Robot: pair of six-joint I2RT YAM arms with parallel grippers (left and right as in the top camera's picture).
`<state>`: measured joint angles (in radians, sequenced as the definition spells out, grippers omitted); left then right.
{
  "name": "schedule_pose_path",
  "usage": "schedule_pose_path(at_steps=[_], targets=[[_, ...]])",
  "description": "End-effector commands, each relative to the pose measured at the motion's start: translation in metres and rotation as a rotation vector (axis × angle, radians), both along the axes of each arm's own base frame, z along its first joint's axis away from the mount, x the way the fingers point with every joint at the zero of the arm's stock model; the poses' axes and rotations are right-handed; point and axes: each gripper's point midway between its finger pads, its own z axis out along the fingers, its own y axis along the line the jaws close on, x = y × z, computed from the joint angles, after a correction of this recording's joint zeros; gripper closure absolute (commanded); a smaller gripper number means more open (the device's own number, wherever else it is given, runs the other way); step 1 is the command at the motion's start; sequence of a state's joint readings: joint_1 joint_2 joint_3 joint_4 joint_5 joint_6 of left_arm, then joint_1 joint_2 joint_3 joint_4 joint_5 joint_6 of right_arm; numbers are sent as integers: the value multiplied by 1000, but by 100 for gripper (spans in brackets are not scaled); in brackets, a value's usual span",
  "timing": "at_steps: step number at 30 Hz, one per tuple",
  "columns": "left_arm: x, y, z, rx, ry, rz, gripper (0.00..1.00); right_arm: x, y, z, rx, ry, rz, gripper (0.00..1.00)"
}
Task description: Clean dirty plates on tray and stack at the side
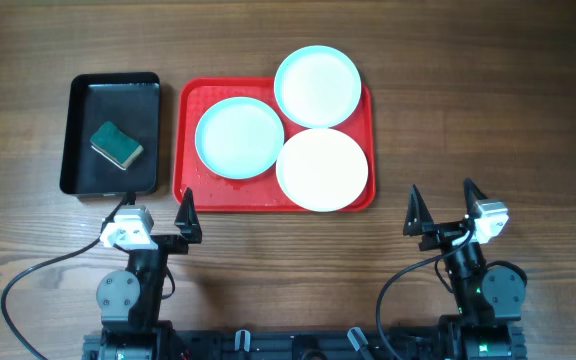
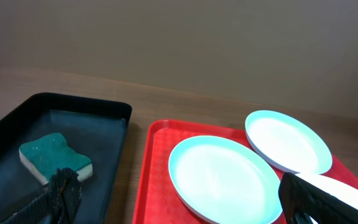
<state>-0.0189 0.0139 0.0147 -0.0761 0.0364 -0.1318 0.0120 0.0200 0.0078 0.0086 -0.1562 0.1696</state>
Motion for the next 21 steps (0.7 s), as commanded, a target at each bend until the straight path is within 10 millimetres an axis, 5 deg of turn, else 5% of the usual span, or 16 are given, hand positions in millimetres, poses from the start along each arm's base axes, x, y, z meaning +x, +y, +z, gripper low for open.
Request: schedule_pose_path(at_steps=[1, 21], targets=[[0, 0, -2, 19, -1, -4, 0, 0, 2, 0, -9, -6, 10, 0], [1, -4, -6, 9, 18, -26, 0, 0, 4, -2, 17, 10, 22, 0]])
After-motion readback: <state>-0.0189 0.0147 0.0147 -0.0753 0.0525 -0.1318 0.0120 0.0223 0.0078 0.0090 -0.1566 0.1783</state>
